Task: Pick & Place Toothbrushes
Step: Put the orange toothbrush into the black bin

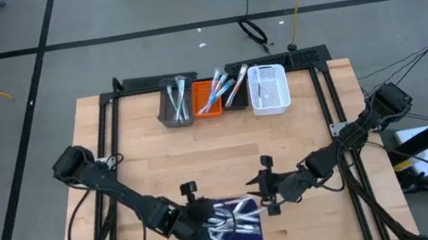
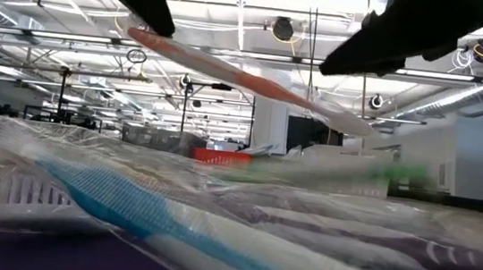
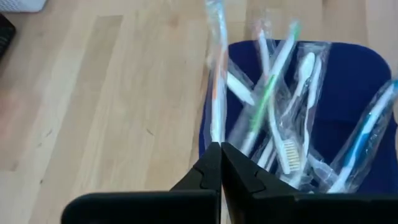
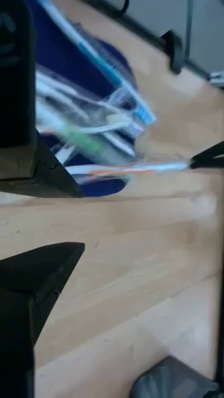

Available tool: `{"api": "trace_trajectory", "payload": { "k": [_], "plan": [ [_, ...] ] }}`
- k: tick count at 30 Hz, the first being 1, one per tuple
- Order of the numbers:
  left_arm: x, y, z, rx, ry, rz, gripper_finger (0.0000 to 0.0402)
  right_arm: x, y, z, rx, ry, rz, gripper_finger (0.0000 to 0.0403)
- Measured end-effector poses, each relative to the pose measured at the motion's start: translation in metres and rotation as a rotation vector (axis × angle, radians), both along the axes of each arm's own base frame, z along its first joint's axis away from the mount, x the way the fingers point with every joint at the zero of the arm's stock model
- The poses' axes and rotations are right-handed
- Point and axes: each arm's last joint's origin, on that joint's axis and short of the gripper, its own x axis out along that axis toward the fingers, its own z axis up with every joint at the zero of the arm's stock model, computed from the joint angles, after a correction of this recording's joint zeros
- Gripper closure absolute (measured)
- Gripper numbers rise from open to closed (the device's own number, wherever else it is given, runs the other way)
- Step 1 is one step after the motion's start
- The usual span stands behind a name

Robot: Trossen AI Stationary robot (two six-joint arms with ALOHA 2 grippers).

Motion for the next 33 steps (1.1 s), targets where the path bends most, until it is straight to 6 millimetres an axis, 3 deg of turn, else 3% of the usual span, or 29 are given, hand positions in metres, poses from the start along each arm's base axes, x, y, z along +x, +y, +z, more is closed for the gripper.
{"api": "trace_trajectory", "payload": {
  "k": [21, 33],
  "plan": [
    [0.006, 0.005, 0.003, 0.039, -0.072, 0.055, 0.0400, 0.002, -0.002, -0.001, 0.000, 0.022, 0.071, 0.0287],
    [0.007, 0.004, 0.003, 0.047, -0.085, 0.052, 0.0400, 0.010, -0.004, -0.025, -0.019, 0.095, 0.026, 0.0293]
  ]
}}
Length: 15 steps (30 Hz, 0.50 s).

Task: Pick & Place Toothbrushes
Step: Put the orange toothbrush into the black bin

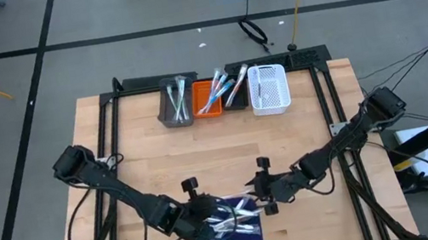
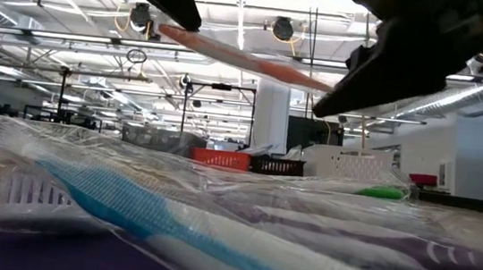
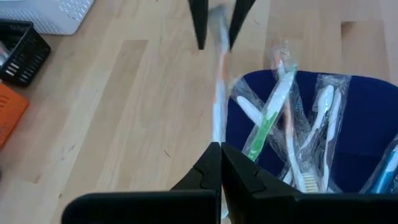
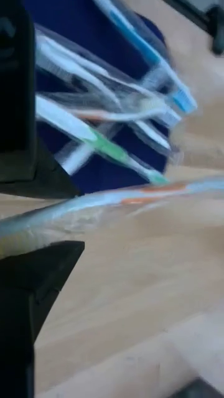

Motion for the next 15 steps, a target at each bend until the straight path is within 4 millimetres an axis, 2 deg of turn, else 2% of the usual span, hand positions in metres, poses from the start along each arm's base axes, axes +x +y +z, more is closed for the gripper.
{"api": "trace_trajectory", "payload": {
  "k": [2, 6, 15],
  "plan": [
    [-0.001, 0.001, 0.000, 0.009, 0.004, 0.004, 0.0401, 0.001, -0.002, 0.000, 0.000, -0.004, -0.023, 0.0312],
    [0.000, 0.003, -0.001, 0.019, 0.010, 0.014, 0.0391, 0.001, -0.002, 0.000, -0.009, -0.005, -0.013, 0.0381],
    [0.000, 0.013, -0.003, 0.059, 0.047, 0.048, 0.0386, 0.000, -0.004, 0.002, -0.014, 0.001, -0.028, 0.0395]
  ]
}}
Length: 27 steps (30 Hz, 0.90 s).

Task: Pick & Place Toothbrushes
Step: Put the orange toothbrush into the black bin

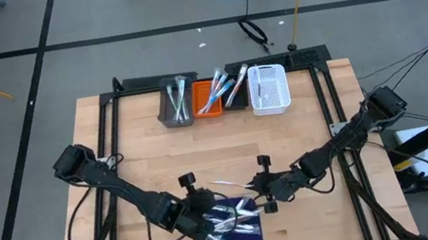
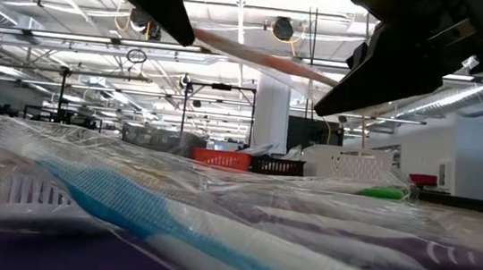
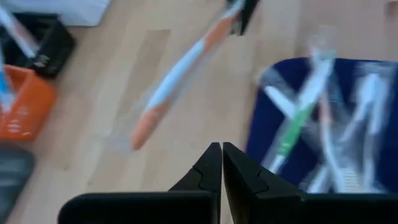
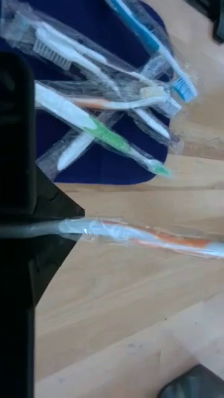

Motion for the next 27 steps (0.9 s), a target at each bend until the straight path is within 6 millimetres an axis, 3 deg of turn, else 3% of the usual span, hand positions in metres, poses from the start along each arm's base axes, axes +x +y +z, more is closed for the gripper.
{"api": "trace_trajectory", "payload": {
  "k": [7, 17, 27],
  "plan": [
    [-0.007, 0.006, 0.010, 0.064, -0.032, 0.059, 0.0396, -0.004, -0.005, 0.006, -0.028, -0.003, -0.066, 0.0396],
    [-0.007, 0.011, 0.020, 0.143, -0.223, 0.222, 0.0381, 0.005, -0.026, 0.023, -0.046, -0.133, -0.216, 0.0396],
    [-0.006, 0.020, 0.023, 0.154, -0.400, 0.413, 0.0380, 0.011, -0.030, 0.033, -0.073, -0.248, -0.305, 0.0396]
  ]
}}
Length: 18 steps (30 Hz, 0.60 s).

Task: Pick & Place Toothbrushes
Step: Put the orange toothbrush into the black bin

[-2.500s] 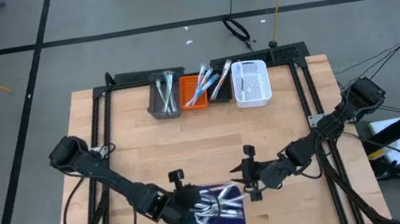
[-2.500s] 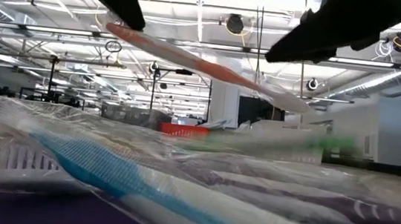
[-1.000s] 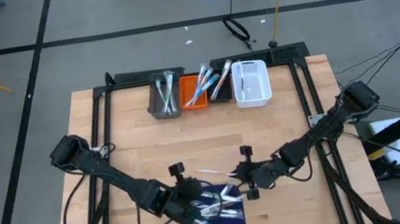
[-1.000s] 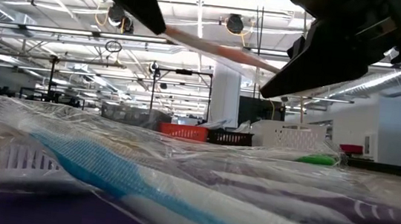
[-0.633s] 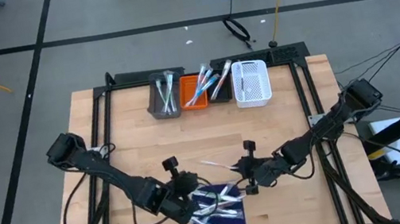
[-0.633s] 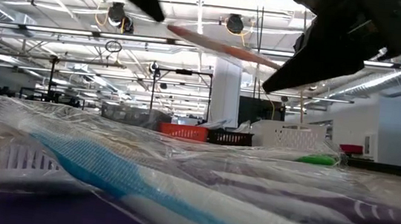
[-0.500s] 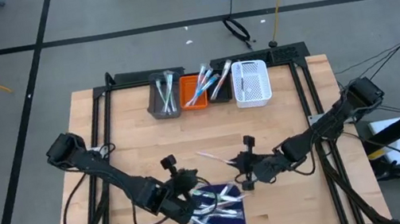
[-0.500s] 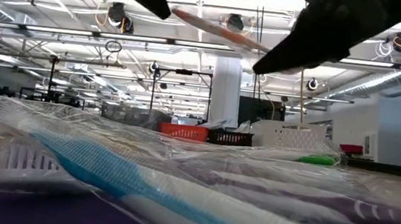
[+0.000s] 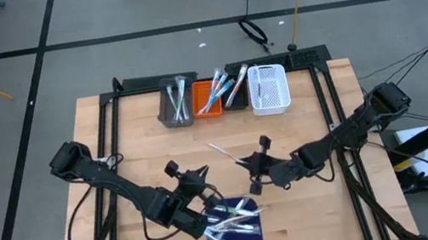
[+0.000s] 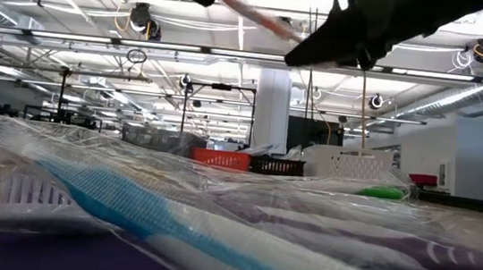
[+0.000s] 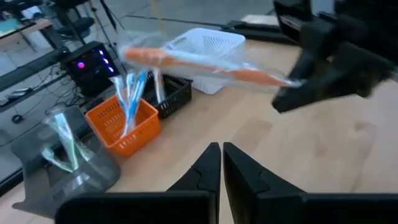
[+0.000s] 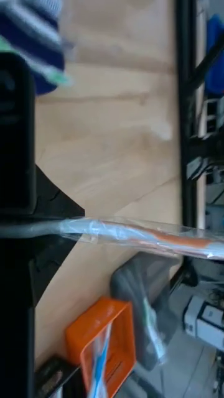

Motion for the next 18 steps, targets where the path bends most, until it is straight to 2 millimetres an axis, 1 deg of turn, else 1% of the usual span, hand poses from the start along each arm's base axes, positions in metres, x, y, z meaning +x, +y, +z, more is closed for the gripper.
{"api": "trace_trajectory", "payload": {
  "k": [2, 4, 6, 10, 15, 18],
  "plan": [
    [0.000, 0.001, 0.000, 0.002, -0.020, 0.016, 0.0380, 0.000, 0.000, 0.000, 0.004, -0.029, 0.004, 0.0396],
    [0.002, 0.003, 0.001, 0.004, -0.032, 0.030, 0.0380, -0.001, -0.006, -0.004, 0.012, -0.055, -0.011, 0.0396],
    [0.003, 0.006, 0.001, 0.004, -0.033, 0.040, 0.0380, -0.005, -0.014, -0.011, 0.031, -0.092, -0.034, 0.0396],
    [0.005, 0.010, 0.001, 0.004, -0.034, 0.053, 0.0380, -0.013, -0.031, -0.020, 0.100, -0.231, -0.051, 0.0396],
    [0.009, 0.017, 0.001, 0.012, -0.027, 0.070, 0.0380, -0.023, -0.059, -0.032, 0.172, -0.329, -0.146, 0.0396],
    [0.013, 0.027, 0.001, 0.025, -0.023, 0.096, 0.0380, -0.025, -0.068, -0.036, 0.217, -0.346, -0.099, 0.0396]
  ]
}}
